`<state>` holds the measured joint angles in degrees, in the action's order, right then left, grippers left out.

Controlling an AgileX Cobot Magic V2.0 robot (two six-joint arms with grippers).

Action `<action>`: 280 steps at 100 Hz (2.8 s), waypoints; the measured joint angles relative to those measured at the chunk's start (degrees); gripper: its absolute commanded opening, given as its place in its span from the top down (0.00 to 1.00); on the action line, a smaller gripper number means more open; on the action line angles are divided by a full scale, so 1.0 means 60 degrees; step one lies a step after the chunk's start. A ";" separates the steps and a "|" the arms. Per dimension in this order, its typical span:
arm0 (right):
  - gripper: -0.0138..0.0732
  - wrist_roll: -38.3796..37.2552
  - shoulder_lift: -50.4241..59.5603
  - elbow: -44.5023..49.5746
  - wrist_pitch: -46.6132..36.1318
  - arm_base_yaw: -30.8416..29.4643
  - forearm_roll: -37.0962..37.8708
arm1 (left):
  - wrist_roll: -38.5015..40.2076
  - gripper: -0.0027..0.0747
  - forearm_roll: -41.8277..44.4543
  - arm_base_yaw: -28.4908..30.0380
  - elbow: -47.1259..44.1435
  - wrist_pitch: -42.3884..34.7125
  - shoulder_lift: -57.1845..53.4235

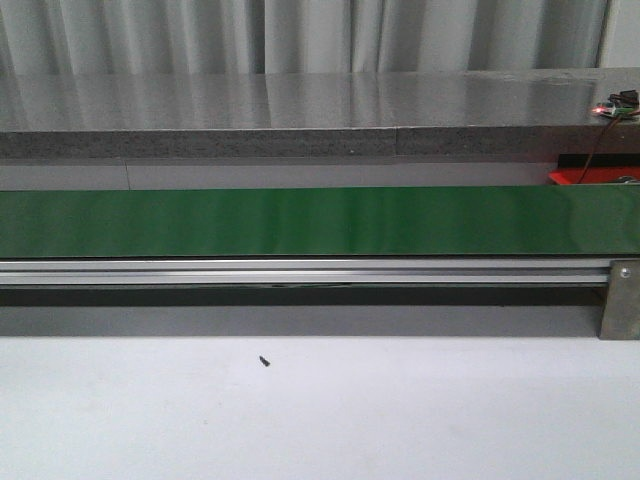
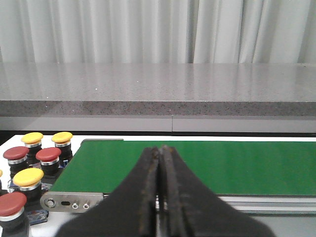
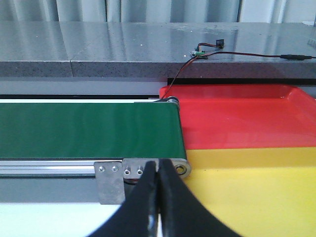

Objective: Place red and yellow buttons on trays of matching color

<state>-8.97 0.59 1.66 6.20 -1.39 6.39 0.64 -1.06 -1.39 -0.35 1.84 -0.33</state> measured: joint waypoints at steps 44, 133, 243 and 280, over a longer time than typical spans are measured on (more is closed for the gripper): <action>0.91 0.0000 0.0000 0.0000 0.0000 0.0000 0.0000 | 0.0000 0.99 0.0000 0.0000 0.0000 0.0000 0.0000; 0.91 0.0000 0.0000 0.0000 0.0000 0.0000 0.0000 | 0.0000 0.99 -0.0230 0.1873 0.1586 0.1144 0.1139; 0.91 0.0000 0.0000 0.0000 -0.0017 0.0000 0.0000 | 0.1518 0.17 -0.0542 0.4193 0.7554 0.5232 1.0628; 0.91 0.0000 0.0000 0.0000 -0.0017 0.0000 0.0000 | 0.1607 0.17 -0.0561 0.5019 1.0089 0.7674 1.3846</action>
<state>-8.97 0.59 1.66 6.10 -1.39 6.39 10.29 -4.42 28.73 60.18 47.89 82.74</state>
